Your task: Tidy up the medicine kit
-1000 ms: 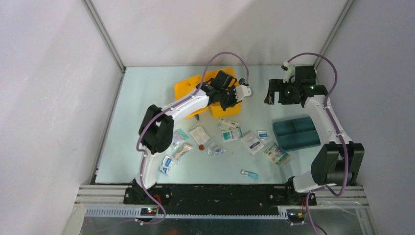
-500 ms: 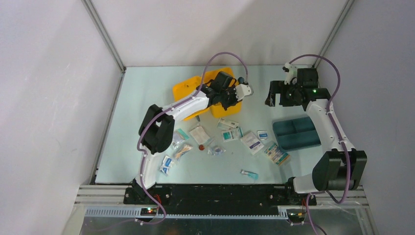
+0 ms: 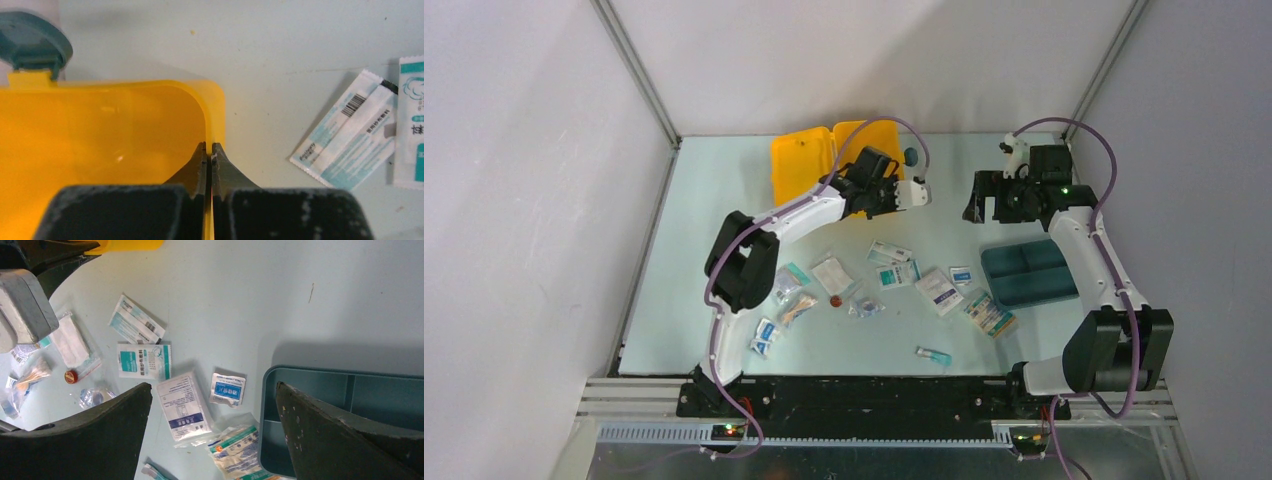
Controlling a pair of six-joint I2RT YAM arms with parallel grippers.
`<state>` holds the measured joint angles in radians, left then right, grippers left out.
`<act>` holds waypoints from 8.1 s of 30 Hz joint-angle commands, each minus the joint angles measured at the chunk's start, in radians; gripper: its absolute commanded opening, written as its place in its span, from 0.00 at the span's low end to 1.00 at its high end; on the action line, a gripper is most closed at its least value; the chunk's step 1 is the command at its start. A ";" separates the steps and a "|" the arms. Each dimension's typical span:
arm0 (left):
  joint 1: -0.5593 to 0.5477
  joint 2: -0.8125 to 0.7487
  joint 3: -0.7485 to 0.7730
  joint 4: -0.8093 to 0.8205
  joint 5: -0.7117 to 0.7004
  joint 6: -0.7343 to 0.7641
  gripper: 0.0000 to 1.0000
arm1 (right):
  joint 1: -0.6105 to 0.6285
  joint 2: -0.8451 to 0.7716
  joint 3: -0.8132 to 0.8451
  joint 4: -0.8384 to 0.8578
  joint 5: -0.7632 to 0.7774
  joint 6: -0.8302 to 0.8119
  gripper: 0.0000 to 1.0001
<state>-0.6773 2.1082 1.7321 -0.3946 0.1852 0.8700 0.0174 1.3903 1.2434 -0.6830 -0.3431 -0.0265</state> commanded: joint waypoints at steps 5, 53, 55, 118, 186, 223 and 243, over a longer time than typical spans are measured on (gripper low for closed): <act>-0.003 -0.050 -0.034 0.054 0.015 -0.059 0.00 | -0.001 -0.028 -0.015 0.002 -0.033 0.012 0.97; 0.025 -0.125 0.005 -0.037 0.057 -0.195 0.60 | 0.252 -0.120 -0.325 -0.012 -0.043 -0.203 0.93; 0.039 -0.133 0.058 -0.039 0.056 -0.260 0.69 | 0.278 -0.114 -0.345 0.009 -0.024 -0.201 0.89; 0.454 -0.784 -0.319 -0.163 -0.087 -0.871 0.80 | 0.439 0.645 0.766 0.253 0.248 0.276 0.00; 0.507 -0.898 -0.727 -0.194 0.009 -0.648 0.62 | 0.250 0.092 0.120 0.160 -0.047 -0.282 0.77; 0.401 -0.535 -0.841 -0.221 -0.034 -0.566 0.09 | 0.222 0.098 0.095 0.223 -0.032 -0.243 0.78; 0.531 -0.230 0.137 -1.184 0.517 -0.266 0.06 | 0.465 0.081 0.146 0.357 -0.300 -0.938 0.76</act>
<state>-0.1612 1.7477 1.6703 -1.2953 0.5484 0.5461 0.3828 1.4906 1.3434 -0.4484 -0.5514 -0.5873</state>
